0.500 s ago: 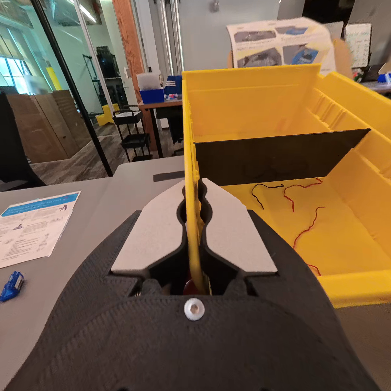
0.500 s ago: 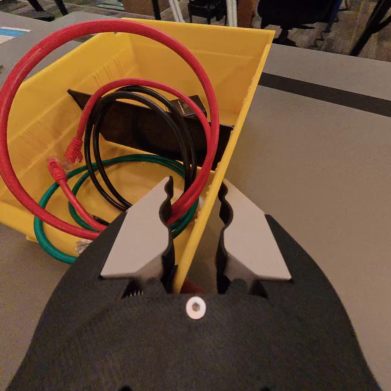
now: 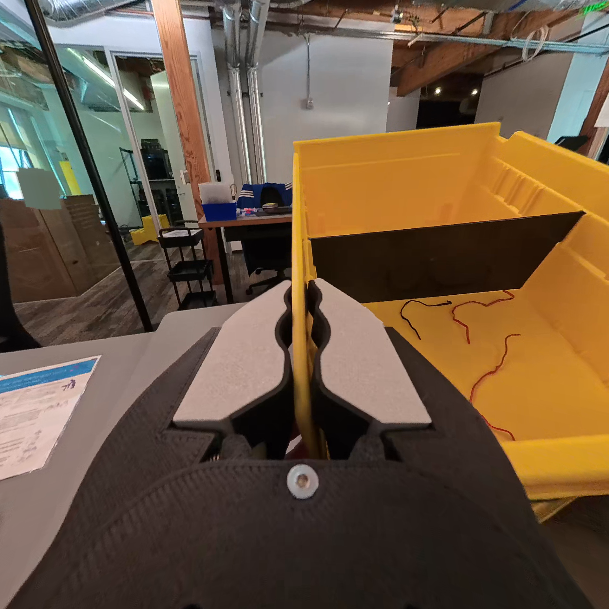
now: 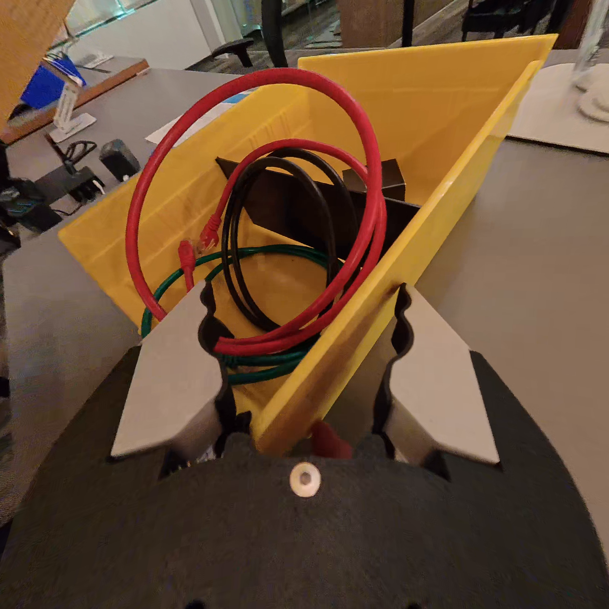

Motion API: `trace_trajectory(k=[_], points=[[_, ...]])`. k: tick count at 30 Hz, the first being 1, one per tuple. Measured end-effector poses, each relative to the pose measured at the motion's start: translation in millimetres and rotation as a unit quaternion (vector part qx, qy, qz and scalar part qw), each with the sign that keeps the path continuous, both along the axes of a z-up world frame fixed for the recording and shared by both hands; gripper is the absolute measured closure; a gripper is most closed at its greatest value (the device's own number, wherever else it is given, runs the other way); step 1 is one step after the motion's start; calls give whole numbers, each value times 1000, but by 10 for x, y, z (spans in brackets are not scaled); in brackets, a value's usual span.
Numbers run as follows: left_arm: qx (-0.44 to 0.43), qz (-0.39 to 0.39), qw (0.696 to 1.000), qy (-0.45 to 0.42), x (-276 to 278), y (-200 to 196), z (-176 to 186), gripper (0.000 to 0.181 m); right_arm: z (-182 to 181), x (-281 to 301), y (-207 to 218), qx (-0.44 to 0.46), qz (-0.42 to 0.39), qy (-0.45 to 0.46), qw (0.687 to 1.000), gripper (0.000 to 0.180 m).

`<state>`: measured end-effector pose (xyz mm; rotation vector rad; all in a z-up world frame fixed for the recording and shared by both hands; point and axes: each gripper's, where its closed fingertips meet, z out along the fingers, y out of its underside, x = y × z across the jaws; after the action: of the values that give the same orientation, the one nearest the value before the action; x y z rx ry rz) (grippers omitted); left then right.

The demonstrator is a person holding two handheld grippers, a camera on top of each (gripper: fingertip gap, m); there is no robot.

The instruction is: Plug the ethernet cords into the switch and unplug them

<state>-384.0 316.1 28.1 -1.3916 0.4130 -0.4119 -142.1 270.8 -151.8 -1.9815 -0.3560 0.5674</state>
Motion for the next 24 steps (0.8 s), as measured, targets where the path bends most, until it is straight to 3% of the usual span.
trace_trajectory(k=[5, 8, 16, 20, 24], points=[[11, -11, 1000, -6, 78, -73, 140, 175, 35, -570, -61, -16, 78, 49, 996, 60], [11, -24, 1000, -7, 198, -128, 164, 175, 141, -449, -30, 10, 66, 71, 995, 60], [2, -58, 998, 18, 995, -314, 98, 175, 804, 1108, -140, 97, -91, 132, 982, 81], [-8, -90, 994, 64, 1644, -413, -63, 175, 1358, 2008, -502, 213, -161, 236, 934, 97], [-33, -130, 986, 99, 2310, -476, -278, 175, 1643, 2555, -945, 298, -177, 287, 893, 99]])
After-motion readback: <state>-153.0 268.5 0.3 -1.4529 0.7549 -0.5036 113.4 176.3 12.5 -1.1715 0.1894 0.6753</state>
